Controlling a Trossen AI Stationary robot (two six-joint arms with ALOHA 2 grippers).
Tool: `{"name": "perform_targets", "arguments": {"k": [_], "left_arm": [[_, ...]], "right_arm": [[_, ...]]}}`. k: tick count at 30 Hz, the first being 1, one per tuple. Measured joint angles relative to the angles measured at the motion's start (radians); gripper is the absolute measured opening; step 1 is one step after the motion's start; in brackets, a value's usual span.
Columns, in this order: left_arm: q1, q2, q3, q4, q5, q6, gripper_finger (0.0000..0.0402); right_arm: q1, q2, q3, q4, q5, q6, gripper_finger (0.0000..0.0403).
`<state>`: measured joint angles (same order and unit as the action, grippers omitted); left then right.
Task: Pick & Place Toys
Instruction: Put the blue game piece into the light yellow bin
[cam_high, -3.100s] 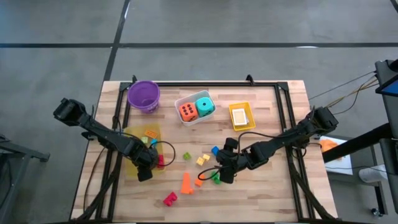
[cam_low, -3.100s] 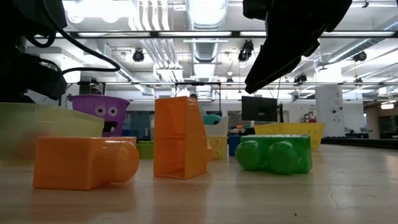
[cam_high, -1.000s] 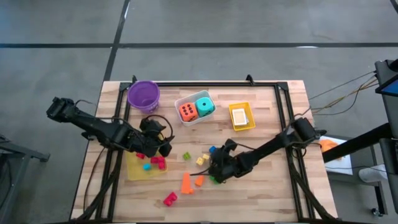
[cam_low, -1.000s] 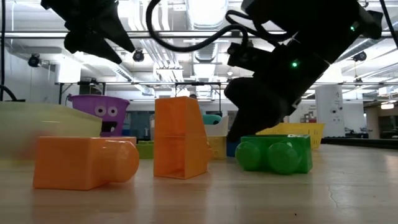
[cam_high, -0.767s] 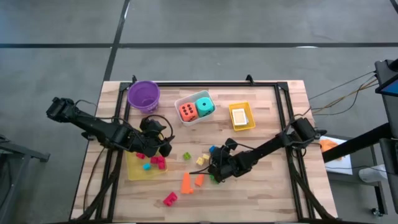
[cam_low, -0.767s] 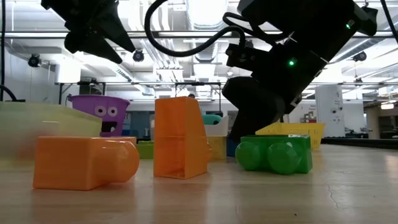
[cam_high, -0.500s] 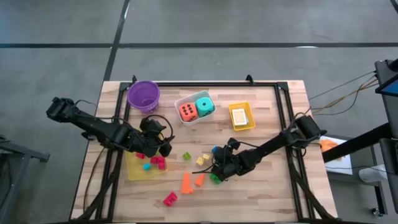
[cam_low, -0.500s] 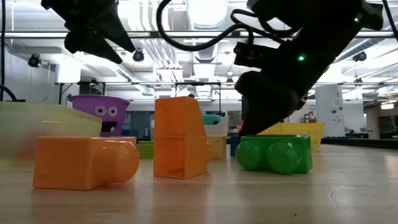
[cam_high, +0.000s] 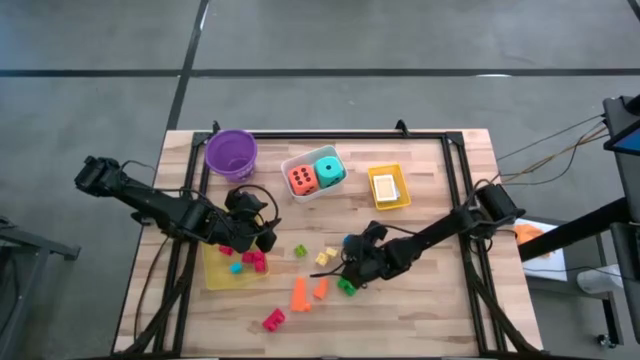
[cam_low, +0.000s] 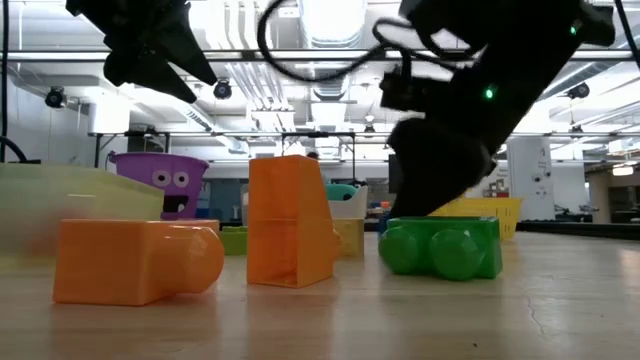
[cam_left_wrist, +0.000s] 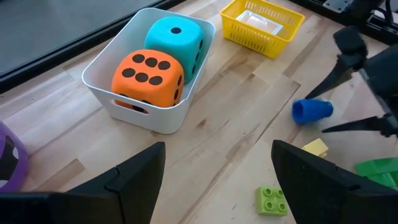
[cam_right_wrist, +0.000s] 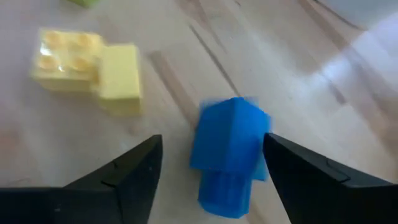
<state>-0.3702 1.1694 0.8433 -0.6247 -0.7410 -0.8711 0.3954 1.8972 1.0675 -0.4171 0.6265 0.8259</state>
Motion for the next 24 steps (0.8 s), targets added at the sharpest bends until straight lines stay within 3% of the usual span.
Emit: {"name": "perform_targets", "arguments": {"k": [10, 17, 24], "left_arm": [[0.0, 0.0, 0.0, 0.0, 0.0, 0.0, 0.0296], [0.0, 0.0, 0.0, 0.0, 0.0, 0.003, 0.0296], [0.001, 0.0, 0.0, 0.0, 0.0, 0.008, 0.0296]], "right_arm": [[0.01, 0.005, -0.008, -0.024, 0.043, 0.041, 0.029], [0.013, 0.005, -0.044, -0.022, 0.01, 0.033, 0.029], [0.019, 0.0, -0.068, 0.008, -0.006, -0.068, 0.0286]]}}
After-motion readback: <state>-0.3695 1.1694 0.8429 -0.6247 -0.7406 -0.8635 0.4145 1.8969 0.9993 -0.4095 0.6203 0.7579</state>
